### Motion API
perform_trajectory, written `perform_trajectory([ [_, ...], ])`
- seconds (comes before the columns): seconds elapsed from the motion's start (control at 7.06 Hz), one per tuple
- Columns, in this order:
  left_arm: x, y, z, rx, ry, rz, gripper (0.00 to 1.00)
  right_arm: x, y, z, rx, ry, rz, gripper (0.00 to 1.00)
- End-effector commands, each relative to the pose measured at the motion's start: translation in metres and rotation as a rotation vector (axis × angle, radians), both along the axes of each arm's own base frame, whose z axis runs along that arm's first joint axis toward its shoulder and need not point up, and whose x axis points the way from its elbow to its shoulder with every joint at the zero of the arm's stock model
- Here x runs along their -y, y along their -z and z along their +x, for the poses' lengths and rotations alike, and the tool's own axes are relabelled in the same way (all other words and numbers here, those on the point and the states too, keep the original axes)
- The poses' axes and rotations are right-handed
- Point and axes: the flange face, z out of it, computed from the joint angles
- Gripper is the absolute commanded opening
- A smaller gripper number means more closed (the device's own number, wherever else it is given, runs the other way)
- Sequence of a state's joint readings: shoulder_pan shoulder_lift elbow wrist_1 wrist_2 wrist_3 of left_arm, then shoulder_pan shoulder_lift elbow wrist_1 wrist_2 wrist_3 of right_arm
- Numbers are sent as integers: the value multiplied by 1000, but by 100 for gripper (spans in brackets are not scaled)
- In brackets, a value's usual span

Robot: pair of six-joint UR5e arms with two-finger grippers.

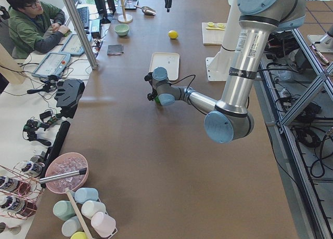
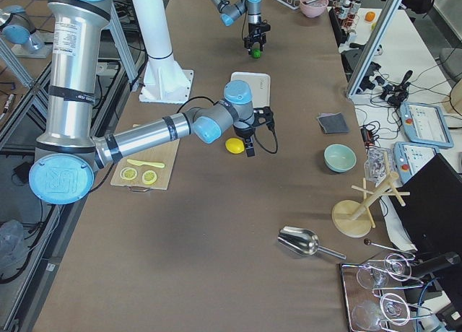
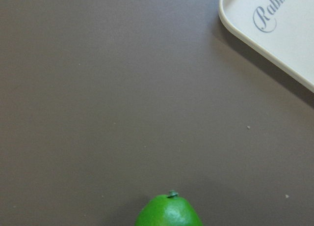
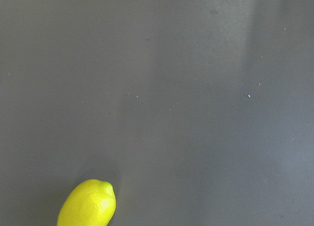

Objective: Place all lemons on tray

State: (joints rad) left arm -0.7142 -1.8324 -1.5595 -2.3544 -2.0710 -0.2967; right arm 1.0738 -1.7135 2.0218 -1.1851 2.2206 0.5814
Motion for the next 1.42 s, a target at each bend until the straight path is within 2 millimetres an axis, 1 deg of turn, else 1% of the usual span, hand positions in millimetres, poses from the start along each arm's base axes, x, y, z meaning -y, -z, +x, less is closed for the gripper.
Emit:
perform_trajectory([
  [0.0, -3, 9, -3, -14, 1, 8, 0, 0, 1, 0, 2, 0, 2, 100],
  [0.14, -3, 20, -2, -31, 0, 16, 0, 0, 1, 0, 2, 0, 2, 100],
  [0.28, 3, 41, 4, -69, 35, -36, 0, 0, 1, 0, 2, 0, 2, 100],
  [0.42, 6, 70, 17, -121, 81, -131, 0, 0, 1, 0, 2, 0, 2, 100],
  [0.57, -6, 94, 42, -159, 78, -201, 0, 0, 1, 0, 2, 0, 2, 100],
  [0.71, -20, 128, 73, -206, 104, -254, 0, 0, 1, 0, 2, 0, 2, 100],
  [0.85, -41, 159, 108, -249, 173, -298, 0, 0, 1, 0, 2, 0, 2, 100],
  [0.99, -43, 181, 120, -290, 239, -301, 5, 0, 2, 0, 2, 0, 3, 100],
  [1.13, -40, 184, 120, -300, 273, -303, 96, 0, 2, 0, 2, 0, 3, 100],
  [1.28, -38, 187, 111, -335, 278, -298, 98, 1, 3, 0, 2, 0, 8, 100],
])
